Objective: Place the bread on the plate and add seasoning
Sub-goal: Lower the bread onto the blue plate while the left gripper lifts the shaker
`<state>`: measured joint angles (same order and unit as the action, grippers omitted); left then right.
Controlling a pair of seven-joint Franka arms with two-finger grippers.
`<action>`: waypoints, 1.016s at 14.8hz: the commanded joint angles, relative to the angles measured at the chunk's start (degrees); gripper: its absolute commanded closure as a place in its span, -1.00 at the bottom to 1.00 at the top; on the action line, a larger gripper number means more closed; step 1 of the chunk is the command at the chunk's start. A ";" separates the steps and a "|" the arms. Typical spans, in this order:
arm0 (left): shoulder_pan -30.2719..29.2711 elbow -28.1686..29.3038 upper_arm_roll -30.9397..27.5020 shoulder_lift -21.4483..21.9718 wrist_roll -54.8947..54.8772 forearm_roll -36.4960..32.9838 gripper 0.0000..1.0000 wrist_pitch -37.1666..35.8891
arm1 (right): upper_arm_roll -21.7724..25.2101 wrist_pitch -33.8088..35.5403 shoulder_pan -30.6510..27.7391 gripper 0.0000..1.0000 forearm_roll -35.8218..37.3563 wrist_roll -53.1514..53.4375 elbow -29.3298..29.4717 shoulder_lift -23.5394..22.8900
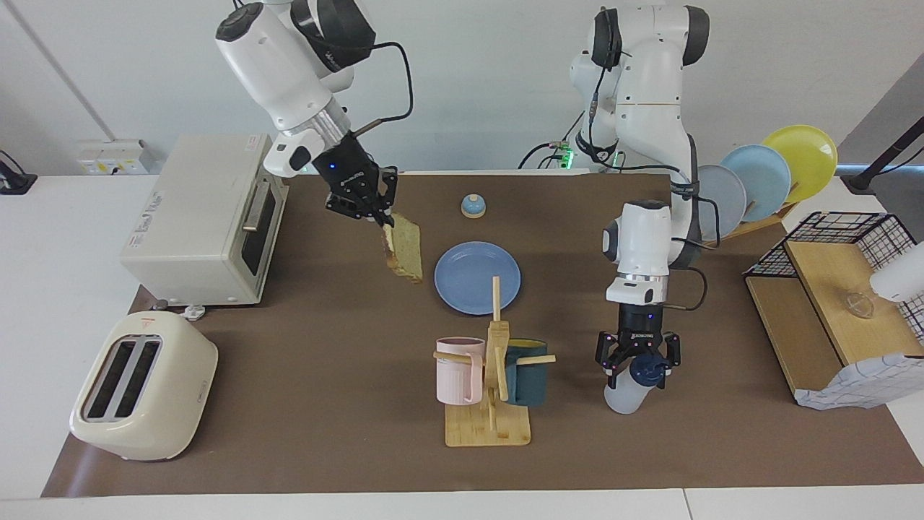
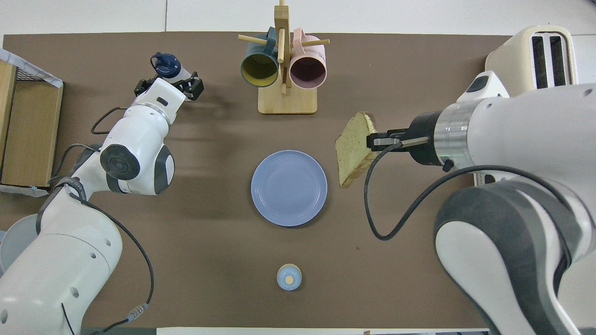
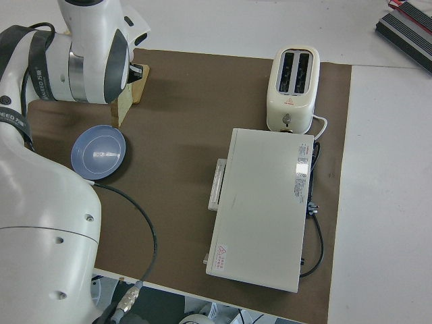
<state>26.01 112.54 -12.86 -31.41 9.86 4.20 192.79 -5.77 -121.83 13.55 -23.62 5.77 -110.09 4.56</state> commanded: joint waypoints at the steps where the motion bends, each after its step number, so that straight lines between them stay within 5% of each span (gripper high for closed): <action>1: 0.62 -1.45 -0.77 -1.37 0.34 1.34 -0.98 1.36 | 0.15 -9.26 3.74 1.00 -2.65 2.66 -8.63 3.61; 5: 0.53 -1.88 -0.68 -1.37 0.77 1.78 -0.82 1.36 | 0.15 -28.06 13.67 1.00 -12.92 2.67 -16.37 0.81; 11: 0.10 -2.06 -0.68 -1.46 1.04 1.78 0.08 1.45 | 0.15 -36.90 18.35 1.00 -17.69 1.97 -16.83 -4.91; 15: -0.43 -2.59 -0.68 -1.46 0.95 1.60 0.16 1.36 | 0.15 -42.88 19.14 1.00 -17.69 -2.33 -16.83 -9.48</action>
<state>25.74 111.58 -13.19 -31.70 10.82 4.94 193.13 -5.61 -161.93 32.17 -39.66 6.91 -126.96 -2.82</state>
